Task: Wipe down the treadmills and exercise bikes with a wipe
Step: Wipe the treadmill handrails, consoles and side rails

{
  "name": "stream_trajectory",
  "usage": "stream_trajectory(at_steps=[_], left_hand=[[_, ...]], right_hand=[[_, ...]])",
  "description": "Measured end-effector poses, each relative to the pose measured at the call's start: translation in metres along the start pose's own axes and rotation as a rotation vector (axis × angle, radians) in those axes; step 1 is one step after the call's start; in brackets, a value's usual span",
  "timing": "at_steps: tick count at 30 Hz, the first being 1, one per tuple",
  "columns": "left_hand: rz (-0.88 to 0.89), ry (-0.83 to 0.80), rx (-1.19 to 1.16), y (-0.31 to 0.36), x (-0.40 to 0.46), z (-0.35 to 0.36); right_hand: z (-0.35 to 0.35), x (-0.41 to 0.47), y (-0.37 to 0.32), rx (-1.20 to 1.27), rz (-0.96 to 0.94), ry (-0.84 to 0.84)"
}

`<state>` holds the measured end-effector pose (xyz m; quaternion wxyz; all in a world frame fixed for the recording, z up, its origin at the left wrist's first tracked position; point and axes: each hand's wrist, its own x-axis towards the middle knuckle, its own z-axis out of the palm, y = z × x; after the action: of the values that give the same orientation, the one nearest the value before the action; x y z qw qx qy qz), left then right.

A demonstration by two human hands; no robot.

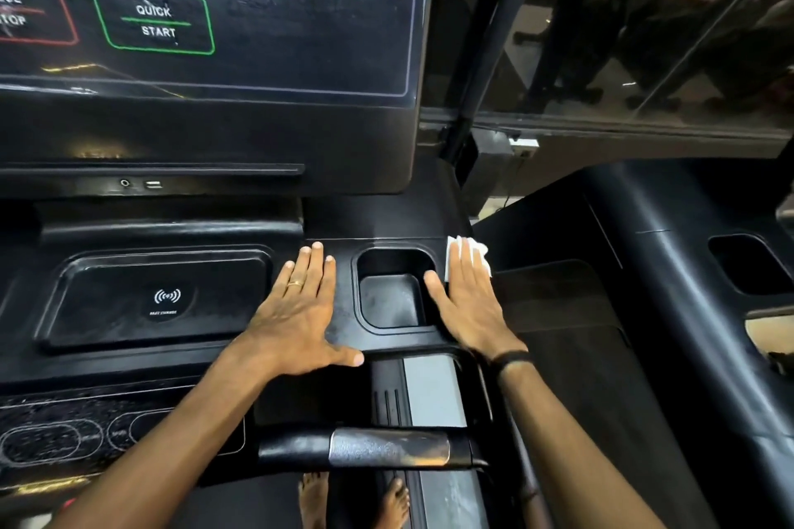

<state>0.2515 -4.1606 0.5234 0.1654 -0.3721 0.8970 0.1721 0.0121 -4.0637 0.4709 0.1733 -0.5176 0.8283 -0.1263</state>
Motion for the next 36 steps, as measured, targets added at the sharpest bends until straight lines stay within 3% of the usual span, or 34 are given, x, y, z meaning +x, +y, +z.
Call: stream_trajectory(at_steps=[5, 9, 16, 19, 24, 29, 36], left_hand=[[-0.003, 0.001, -0.003, -0.001, 0.001, 0.001], [-0.003, -0.005, -0.005, 0.000, 0.001, 0.002], [-0.001, -0.019, -0.007, 0.000, 0.002, 0.001], [-0.003, -0.023, -0.008, 0.000, 0.001, 0.000], [-0.003, -0.024, -0.004, -0.001, 0.003, 0.001], [-0.007, -0.033, -0.006, 0.000, 0.004, 0.001], [-0.012, -0.028, 0.004, -0.001, 0.003, 0.001]], right_hand=[[0.000, -0.072, -0.001, -0.086, -0.201, -0.014], [-0.003, -0.134, 0.004, -0.077, -0.239, -0.066], [0.002, 0.013, -0.001, -0.081, -0.102, 0.006], [-0.003, 0.048, -0.006, -0.115, -0.102, -0.057], [0.002, -0.031, 0.002, -0.062, -0.252, 0.021], [0.004, -0.102, 0.000, -0.120, -0.321, -0.049], [0.002, -0.057, -0.020, -0.301, -0.425, -0.120]])
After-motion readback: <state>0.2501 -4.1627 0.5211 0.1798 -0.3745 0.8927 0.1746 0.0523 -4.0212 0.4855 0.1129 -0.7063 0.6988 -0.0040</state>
